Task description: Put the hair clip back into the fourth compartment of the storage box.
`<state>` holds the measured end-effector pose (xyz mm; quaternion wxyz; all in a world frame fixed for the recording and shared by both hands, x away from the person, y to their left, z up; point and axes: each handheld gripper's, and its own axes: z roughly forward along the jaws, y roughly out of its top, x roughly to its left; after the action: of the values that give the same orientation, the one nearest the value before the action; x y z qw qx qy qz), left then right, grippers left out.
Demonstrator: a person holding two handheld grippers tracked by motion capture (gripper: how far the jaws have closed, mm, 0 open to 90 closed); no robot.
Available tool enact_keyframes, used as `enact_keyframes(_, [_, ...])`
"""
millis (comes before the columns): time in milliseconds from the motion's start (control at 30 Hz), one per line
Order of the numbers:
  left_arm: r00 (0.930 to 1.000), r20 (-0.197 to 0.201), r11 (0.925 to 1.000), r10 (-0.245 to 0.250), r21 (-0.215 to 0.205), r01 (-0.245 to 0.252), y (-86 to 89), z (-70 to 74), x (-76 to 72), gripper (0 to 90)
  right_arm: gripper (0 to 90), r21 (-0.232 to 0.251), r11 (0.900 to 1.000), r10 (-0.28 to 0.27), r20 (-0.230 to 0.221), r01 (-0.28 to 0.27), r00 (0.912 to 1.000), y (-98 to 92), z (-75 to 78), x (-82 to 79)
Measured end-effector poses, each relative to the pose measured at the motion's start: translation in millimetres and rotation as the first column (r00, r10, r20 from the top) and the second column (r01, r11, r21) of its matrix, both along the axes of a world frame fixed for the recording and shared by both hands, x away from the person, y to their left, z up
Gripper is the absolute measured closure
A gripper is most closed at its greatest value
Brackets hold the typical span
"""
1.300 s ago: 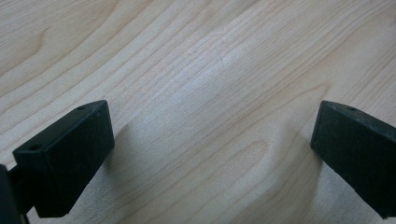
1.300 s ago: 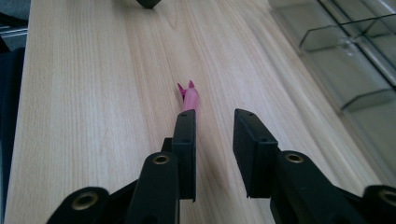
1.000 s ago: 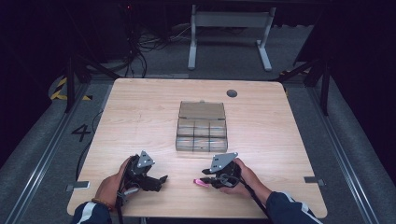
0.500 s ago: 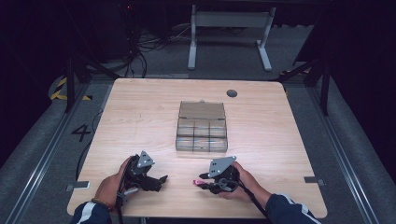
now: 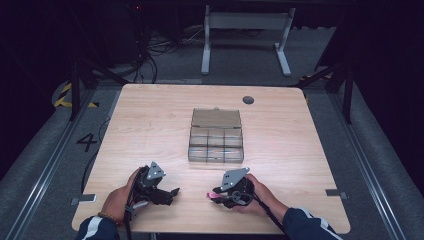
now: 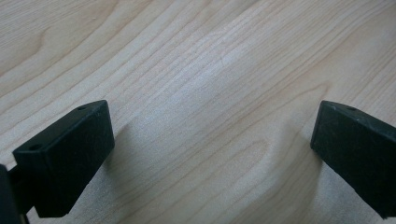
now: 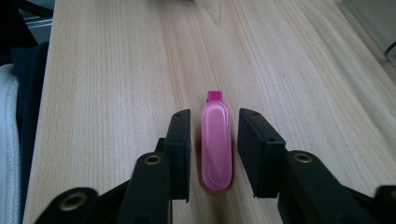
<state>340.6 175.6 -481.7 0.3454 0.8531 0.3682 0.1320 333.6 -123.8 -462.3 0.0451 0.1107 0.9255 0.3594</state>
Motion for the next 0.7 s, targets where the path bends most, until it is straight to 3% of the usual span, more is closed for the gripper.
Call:
enact_keyframes(167, [1.0,0.0,1.0,0.0,0.0,0.0,0.0,0.0,0.0,0.1,76.5,0.0,1.0,0.018,0.013,-0.018,0.9997,1.7,-0.3,-2.4])
enact_keyframes(533, [1.0,0.0,1.0,0.0,0.0,0.0,0.0,0.0,0.0,0.1,76.8,-0.01,1.0,0.029,0.016,-0.029,0.9995,-1.3,1.5,-3.3])
enact_keyframes(700, [1.0,0.0,1.0,0.0,0.0,0.0,0.0,0.0,0.0,0.1,76.8,0.005,1.0,0.013,0.032,-0.013,0.9994,-12.2,9.6,-1.1])
